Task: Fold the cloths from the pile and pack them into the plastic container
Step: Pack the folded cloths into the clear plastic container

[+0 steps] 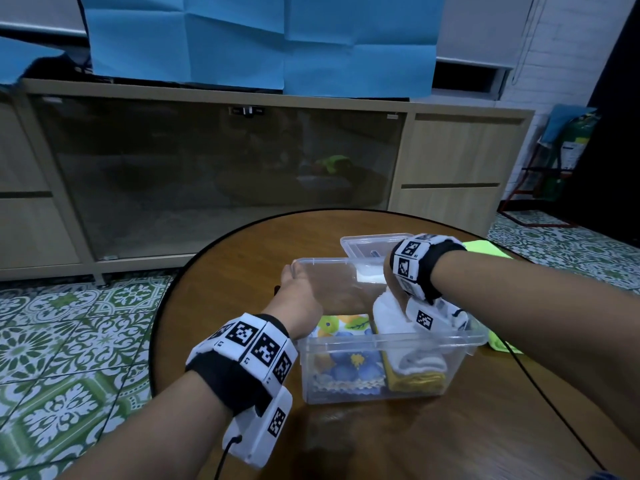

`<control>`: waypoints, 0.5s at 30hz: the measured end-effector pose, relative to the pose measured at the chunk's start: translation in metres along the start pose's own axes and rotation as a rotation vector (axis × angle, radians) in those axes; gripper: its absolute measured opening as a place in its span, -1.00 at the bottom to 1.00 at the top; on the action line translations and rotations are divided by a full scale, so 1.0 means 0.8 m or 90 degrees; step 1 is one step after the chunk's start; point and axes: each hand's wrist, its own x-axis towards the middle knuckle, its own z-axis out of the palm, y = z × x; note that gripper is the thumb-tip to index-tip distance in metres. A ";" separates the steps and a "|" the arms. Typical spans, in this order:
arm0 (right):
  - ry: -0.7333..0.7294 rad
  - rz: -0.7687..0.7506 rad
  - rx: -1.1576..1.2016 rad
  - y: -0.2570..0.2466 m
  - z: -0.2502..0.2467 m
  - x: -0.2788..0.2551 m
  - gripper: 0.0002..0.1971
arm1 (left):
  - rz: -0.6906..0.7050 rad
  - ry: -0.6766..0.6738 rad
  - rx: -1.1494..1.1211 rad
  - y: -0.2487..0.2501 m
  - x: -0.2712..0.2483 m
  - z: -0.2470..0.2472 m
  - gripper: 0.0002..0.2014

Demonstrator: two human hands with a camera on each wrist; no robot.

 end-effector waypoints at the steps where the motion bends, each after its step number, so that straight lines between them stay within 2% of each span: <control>1: 0.006 0.009 0.013 0.003 -0.001 0.004 -0.75 | 0.015 0.017 0.002 -0.001 0.000 0.000 -0.34; 4: 0.022 0.006 0.075 0.009 -0.014 0.025 -0.71 | 0.016 0.018 0.003 -0.002 0.001 0.000 -0.35; 7: 0.054 -0.102 0.123 0.005 -0.032 0.033 -0.73 | -0.019 -0.015 -0.022 -0.002 0.003 0.000 -0.38; 9: 0.012 -0.208 0.152 -0.011 -0.037 0.029 -0.91 | -0.019 -0.023 -0.002 -0.002 0.001 0.000 -0.38; 11: -0.066 -0.305 0.149 -0.023 -0.032 0.029 -0.68 | -0.025 -0.029 0.010 -0.001 0.000 -0.001 -0.39; 13: -0.150 -0.313 0.094 -0.027 -0.017 0.033 -0.61 | -0.038 -0.032 -0.005 0.000 0.000 -0.001 -0.39; 15: -0.186 -0.272 0.110 -0.018 -0.006 0.034 -0.64 | -0.044 -0.029 0.021 0.002 -0.002 -0.001 -0.40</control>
